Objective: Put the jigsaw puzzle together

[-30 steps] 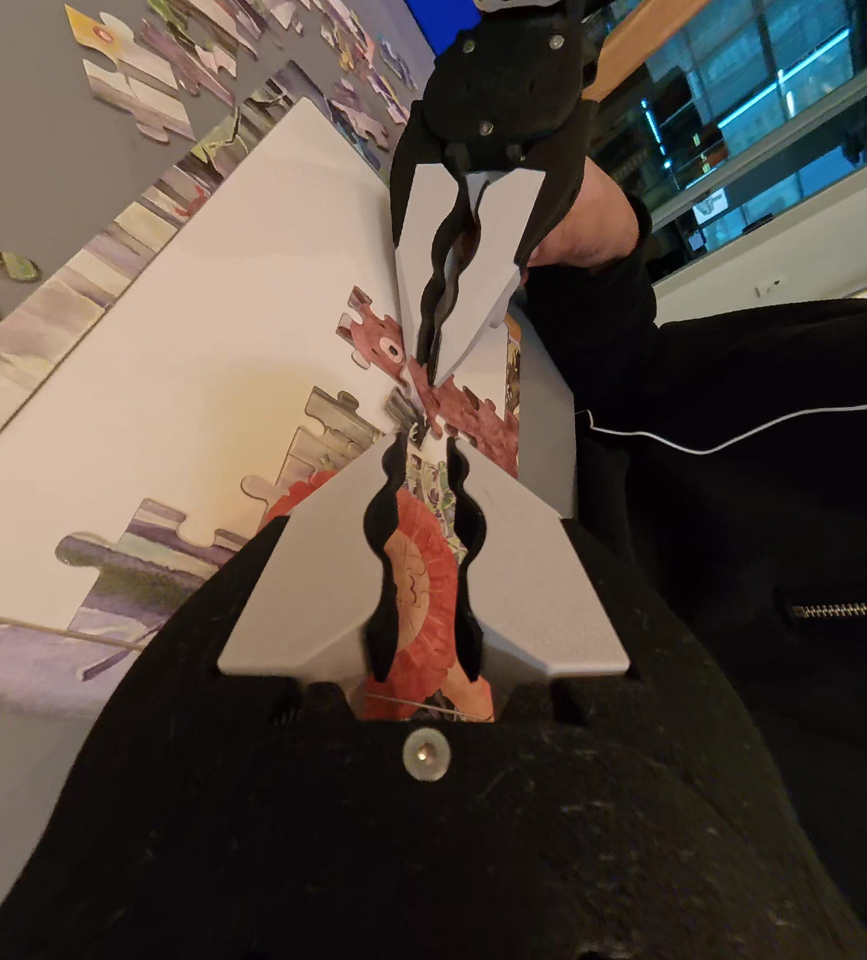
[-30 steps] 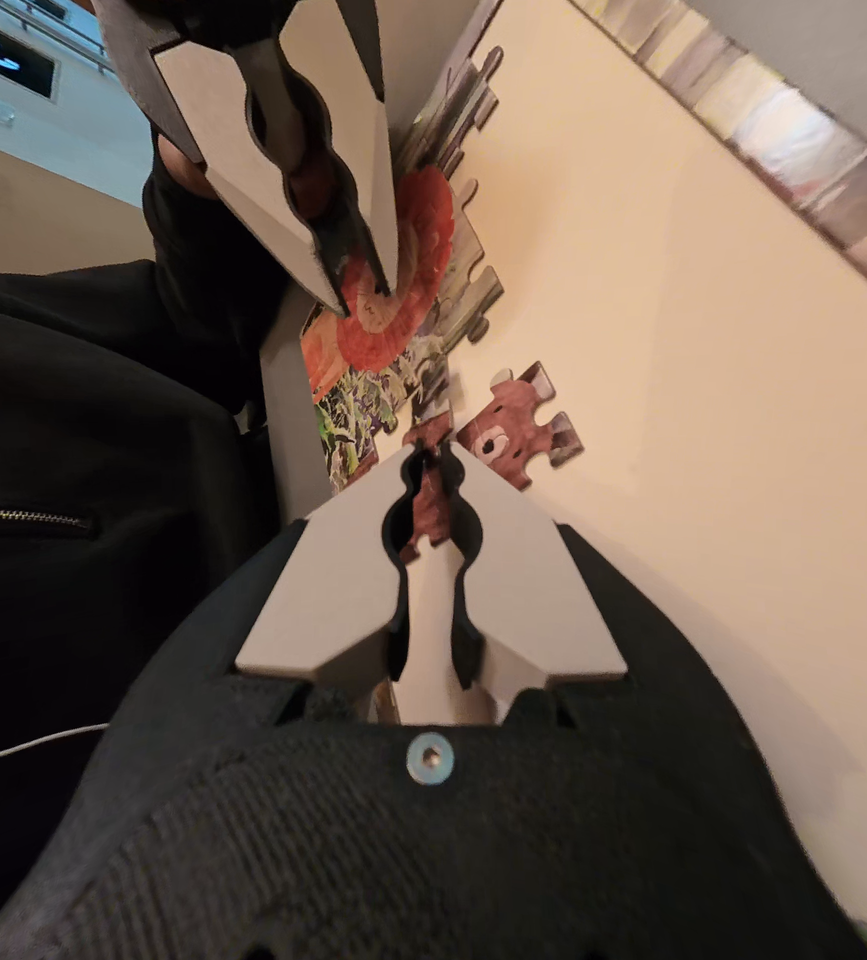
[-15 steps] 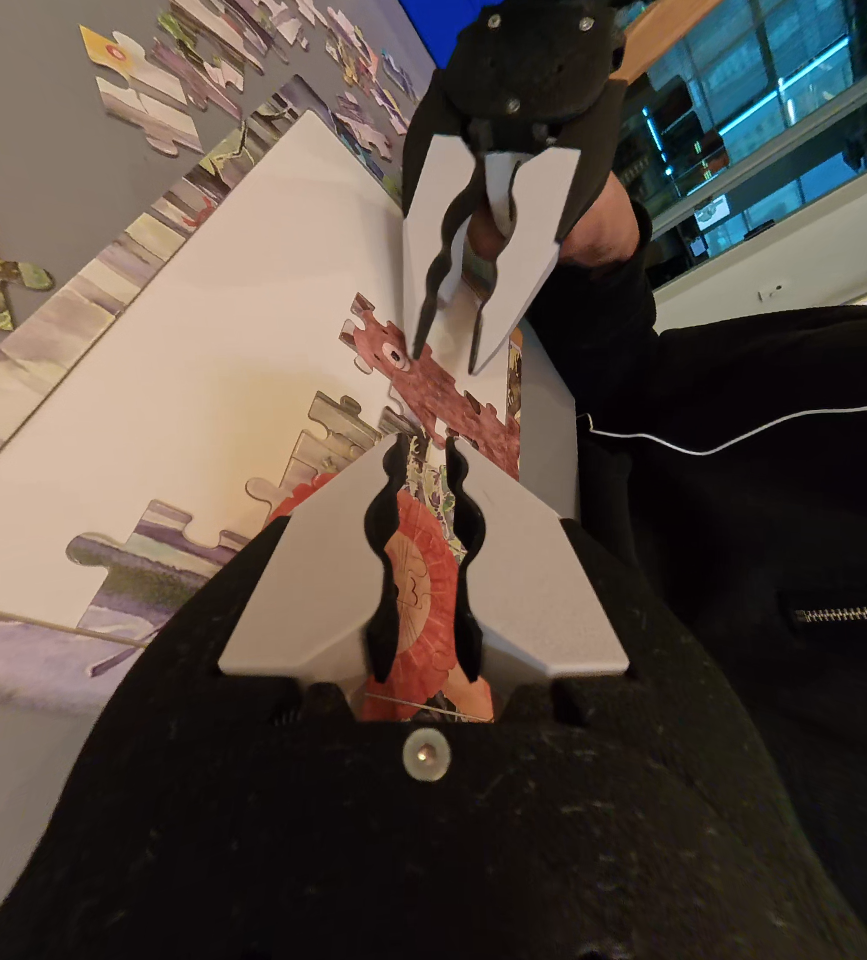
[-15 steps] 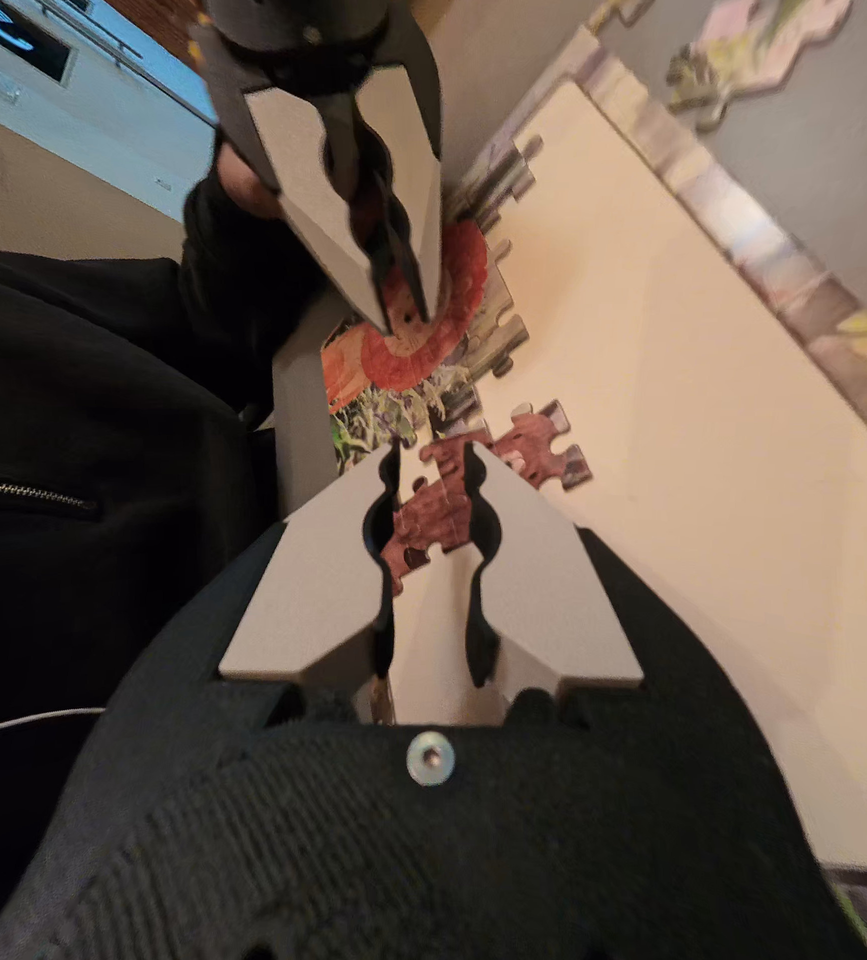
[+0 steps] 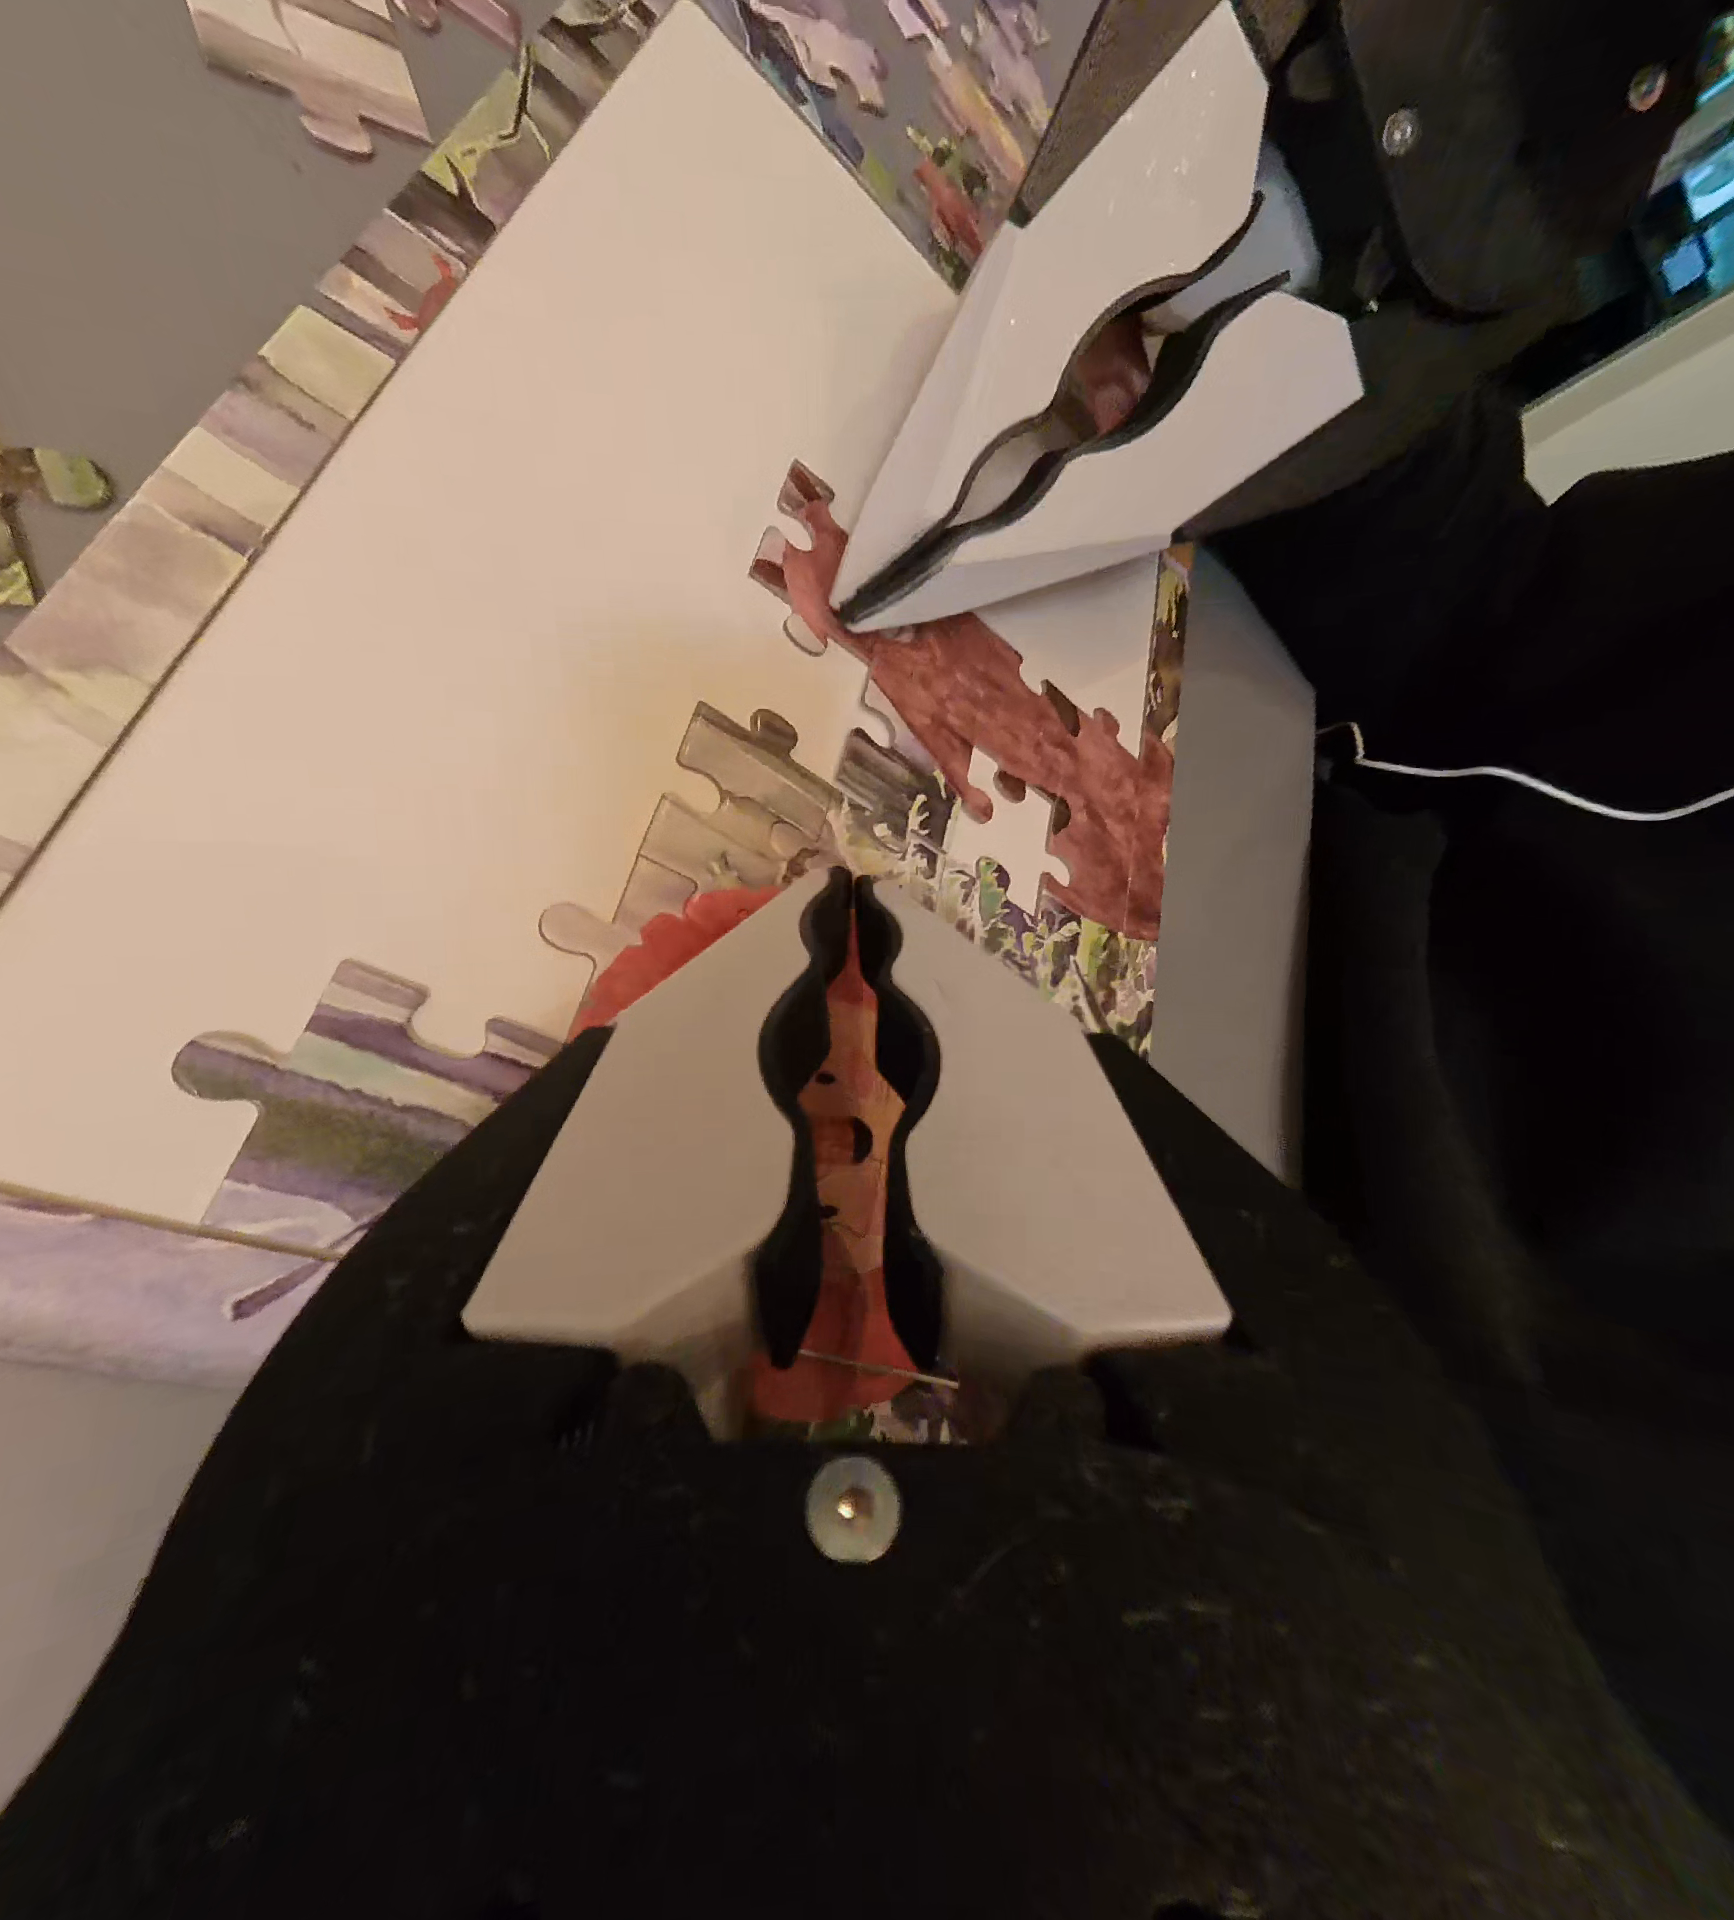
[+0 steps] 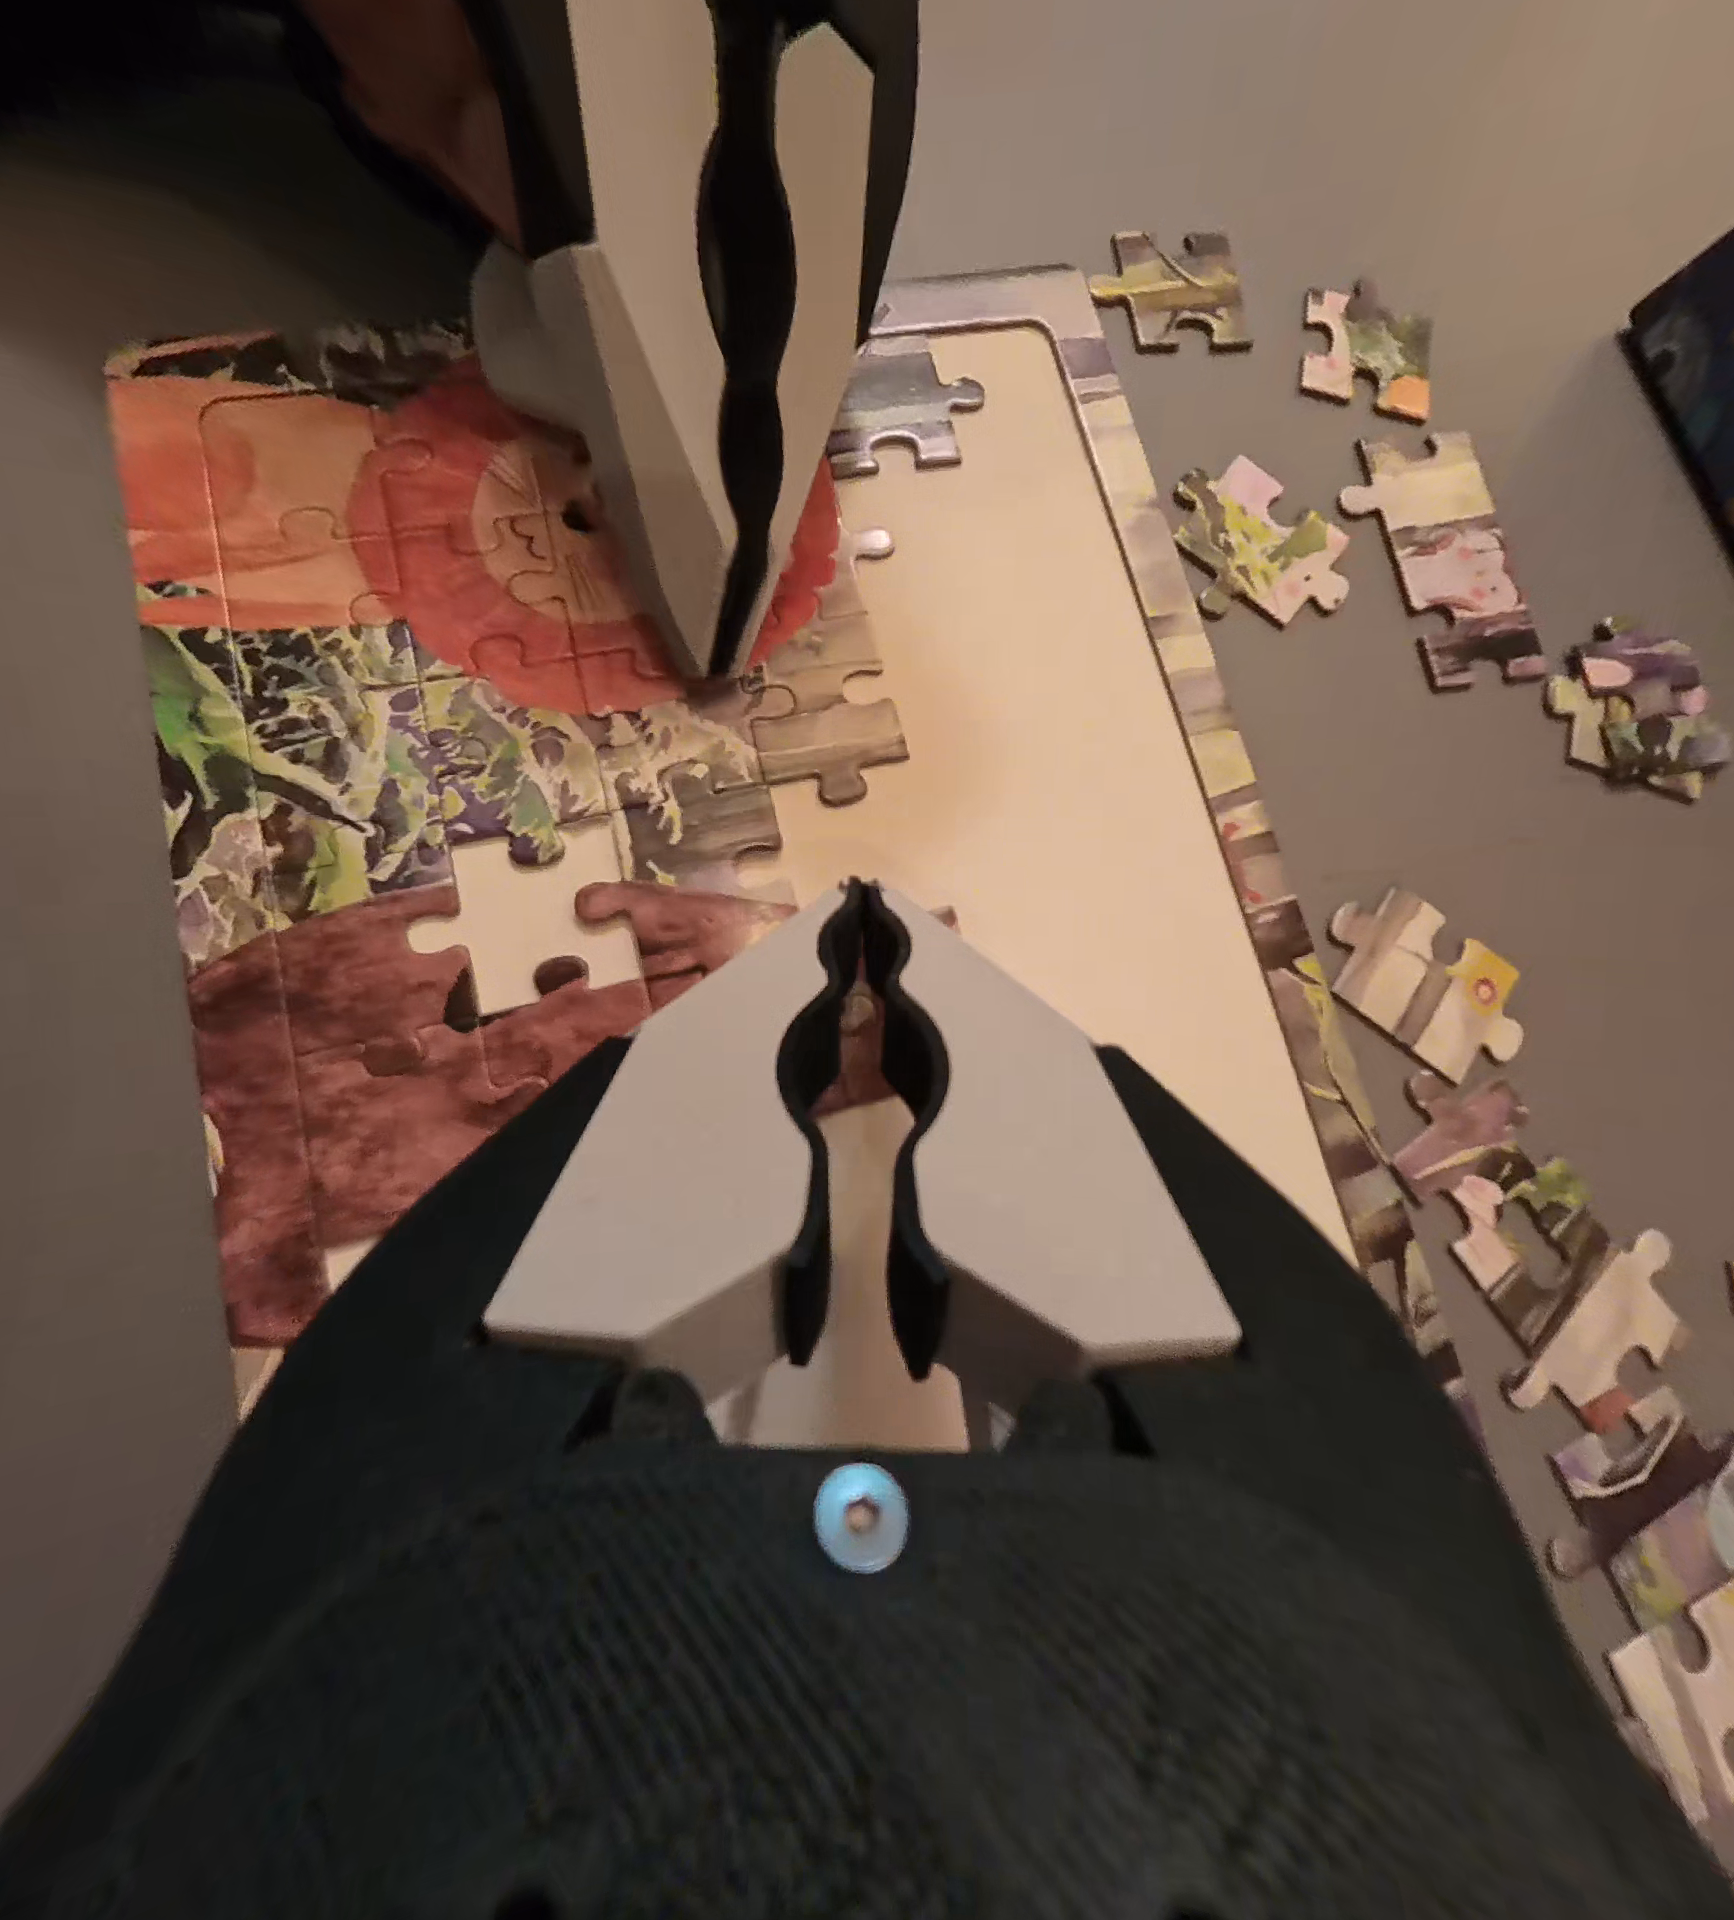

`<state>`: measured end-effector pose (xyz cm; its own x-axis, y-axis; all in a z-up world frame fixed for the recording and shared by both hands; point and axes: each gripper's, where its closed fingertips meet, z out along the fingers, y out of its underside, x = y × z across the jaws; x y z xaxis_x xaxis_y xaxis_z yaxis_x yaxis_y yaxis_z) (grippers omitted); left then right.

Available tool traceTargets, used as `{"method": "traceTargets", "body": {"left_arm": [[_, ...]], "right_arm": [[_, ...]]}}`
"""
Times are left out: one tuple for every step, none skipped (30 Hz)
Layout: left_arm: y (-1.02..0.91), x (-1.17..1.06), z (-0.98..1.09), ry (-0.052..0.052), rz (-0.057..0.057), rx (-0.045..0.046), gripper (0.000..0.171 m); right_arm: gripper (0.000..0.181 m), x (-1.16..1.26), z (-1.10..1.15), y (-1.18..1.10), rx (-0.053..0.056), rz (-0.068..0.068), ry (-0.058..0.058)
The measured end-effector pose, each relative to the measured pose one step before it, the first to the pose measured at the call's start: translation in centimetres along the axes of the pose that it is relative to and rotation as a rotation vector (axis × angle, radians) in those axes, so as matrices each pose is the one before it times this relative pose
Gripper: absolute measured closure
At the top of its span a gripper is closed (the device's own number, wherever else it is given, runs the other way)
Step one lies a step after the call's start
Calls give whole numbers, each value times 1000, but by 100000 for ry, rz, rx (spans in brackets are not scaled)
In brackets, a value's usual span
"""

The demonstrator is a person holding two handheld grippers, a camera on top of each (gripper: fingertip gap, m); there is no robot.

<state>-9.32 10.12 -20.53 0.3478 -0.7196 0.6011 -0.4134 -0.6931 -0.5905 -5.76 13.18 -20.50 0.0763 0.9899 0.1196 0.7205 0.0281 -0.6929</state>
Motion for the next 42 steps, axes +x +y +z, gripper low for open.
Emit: {"method": "traceTargets", "body": {"left_arm": [[26, -45, 24, -858, 714, -316, 171], [20, -21, 27, -509, 406, -237, 171], [20, -7, 19, -308, 314, -181, 171], [15, -4, 10, -176, 156, -141, 171], [0, -9, 6, -98, -19, -27, 171], [0, -11, 5, -28, -85, -3, 171], [7, -5, -1, 8, -50, 21, 171], [8, -5, -2, 2, -54, 16, 171], [-4, 1, 8, -17, 5, 1, 171], [1, -13, -2, 13, -22, 20, 171], [5, 4, 0, 56, -77, 41, 171], [-10, -5, 0, 82, -112, 48, 171], [-1, 0, -7, 88, -112, 60, 171], [-1, -9, -1, 31, -54, 33, 171], [-3, -2, 8, -37, 13, -10, 171], [4, 1, -1, -74, 75, -52, 171], [6, -5, 7, -74, 78, -27, 171], [-4, -2, -6, -38, 29, -13, 171], [7, 6, 0, -1, 17, -4, 171], [-12, -3, 2, 19, -20, 38, 171], [10, -5, -3, 17, -25, 1, 171], [2, -1, -1, 2, 17, -12, 171], [-8, 7, -4, 11, 4, 15, 171], [1, -8, 4, 26, -21, -10, 171], [-9, 0, 1, 40, -31, 12, 171], [1, 5, -7, 46, -28, 22, 171], [0, -10, -2, 36, -26, 23, 171], [-2, 4, -5, 37, -36, 41, 171], [-2, 7, 1, 36, -22, 16, 171], [-2, 2, 1, 13, -3, 16, 171], [-4, 1, -7, -23, 23, -17, 171], [2, -5, 5, -34, 56, -43, 171], [1, 8, -5, -21, 30, -1, 171], [-2, 1, 7, -9, 20, -18, 171], [-4, 1, -6, -19, 26, -12, 171], [7, 4, 0, -13, 25, 0, 171], [-7, 2, 1, -23, 55, -24, 171], [4, 18, 3, 5, 100, -4, 171], [-5, 18, -2, 113, 149, 39, 171], [-3, 83, 35, 342, 145, -24, 171], [35, 139, 59, 515, 250, -303, 171], [-8, 234, 95, 855, 513, -207, 171]], "right_arm": [[181, -186, 40, -205, 777, -384, -543], [181, -268, 10, -255, 1302, 216, -1467], [181, -336, 0, -241, 1305, 382, -2075], [181, -339, 21, -200, 1156, -48, -1914], [181, -260, 73, -143, 793, -512, -1102], [181, -205, 107, -38, 53, -770, -663], [181, -178, 149, 25, -449, -1023, -359], [181, -115, 155, 77, -676, -926, 2], [181, -122, 161, 98, -827, -616, -243], [181, -163, 154, 79, -646, -371, -635], [181, -142, 150, 80, -540, -97, -638], [181, -81, 114, 71, -470, 11, -385], [181, -88, 57, -12, 126, 9, -461], [181, -97, 22, -24, 224, 103, -639], [181, 25, 12, 10, -52, 200, 0], [181, 72, -15, 26, -123, 23, 389], [181, 126, -43, 44, -207, -194, 731], [181, 136, -68, 34, -149, -306, 884], [181, 66, -85, -36, 309, -332, 341], [181, -85, -85, -138, 855, -379, -431], [181, -197, -85, -229, 1199, -702, -911], [181, -303, -68, -251, 1275, -1308, -1247], [181, -417, -37, -254, 1085, -1919, -1511], [181, -540, -3, -201, 697, -2424, -1993], [181, -588, 26, -106, 75, -2664, -2176], [181, -402, 38, 32, -771, -2431, -1172], [181, -205, 17, 143, -1344, -1837, -236], [180, -137, -11, 162, -1280, -1375, -191], [179, -82, -69, 136, -747, -1038, -97], [180, -62, -95, 106, -390, -740, -190], [180, -14, -109, 151, -461, -432, -62], [181, 27, -97, 226, -760, -197, 35], [181, 61, -88, 283, -1040, -105, 205], [181, 68, -89, 221, -669, -6, 216], [181, 96, -106, 158, -396, 314, 321], [181, 115, -117, 141, -351, 464, 436], [181, 68, -122, 140, -345, 236, 199], [181, 45, -121, 104, -137, 19, 133], [181, 115, -101, 96, -48, 212, 591], [181, 183, -97, 115, -178, 585, 817], [181, 251, -78, 145, -317, 838, 1069], [181, 404, -80, 194, -561, 1136, 1816]]}}
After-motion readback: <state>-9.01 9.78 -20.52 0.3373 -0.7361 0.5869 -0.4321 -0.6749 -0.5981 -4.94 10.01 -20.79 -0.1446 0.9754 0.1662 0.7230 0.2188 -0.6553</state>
